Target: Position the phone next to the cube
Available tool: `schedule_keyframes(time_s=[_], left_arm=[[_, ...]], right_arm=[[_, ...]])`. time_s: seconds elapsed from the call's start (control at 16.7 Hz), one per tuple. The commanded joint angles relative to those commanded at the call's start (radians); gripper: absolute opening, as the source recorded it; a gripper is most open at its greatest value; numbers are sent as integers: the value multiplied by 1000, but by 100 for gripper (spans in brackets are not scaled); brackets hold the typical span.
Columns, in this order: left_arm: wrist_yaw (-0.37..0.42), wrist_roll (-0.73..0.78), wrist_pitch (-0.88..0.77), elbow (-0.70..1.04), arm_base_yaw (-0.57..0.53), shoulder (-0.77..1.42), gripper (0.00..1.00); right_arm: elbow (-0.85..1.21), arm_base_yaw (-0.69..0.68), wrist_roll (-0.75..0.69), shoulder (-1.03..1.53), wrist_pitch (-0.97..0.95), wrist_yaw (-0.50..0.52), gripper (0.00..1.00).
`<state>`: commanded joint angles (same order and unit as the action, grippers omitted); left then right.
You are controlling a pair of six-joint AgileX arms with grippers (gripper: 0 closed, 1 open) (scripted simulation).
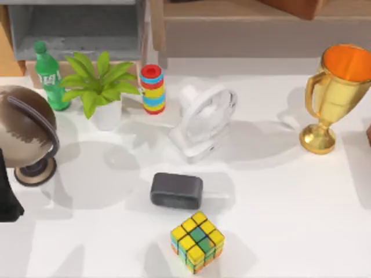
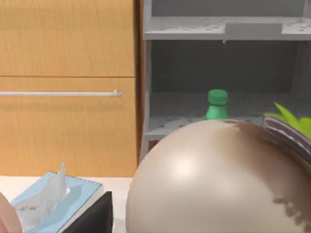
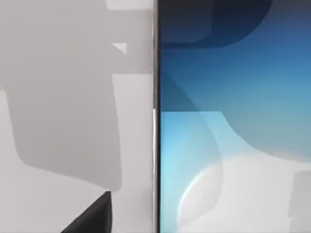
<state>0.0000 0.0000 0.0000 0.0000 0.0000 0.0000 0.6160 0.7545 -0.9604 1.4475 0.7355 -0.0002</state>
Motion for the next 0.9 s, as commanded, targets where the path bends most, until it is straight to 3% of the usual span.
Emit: schedule_keyframes(time_s=[0.42,0.9], left_arm=[[0,0,0,0,0,0,100],[0,0,0,0,0,0,100]], right_arm=[[-44,0,0,54,-94,0,100],[-44,0,0,54,-94,0,40]])
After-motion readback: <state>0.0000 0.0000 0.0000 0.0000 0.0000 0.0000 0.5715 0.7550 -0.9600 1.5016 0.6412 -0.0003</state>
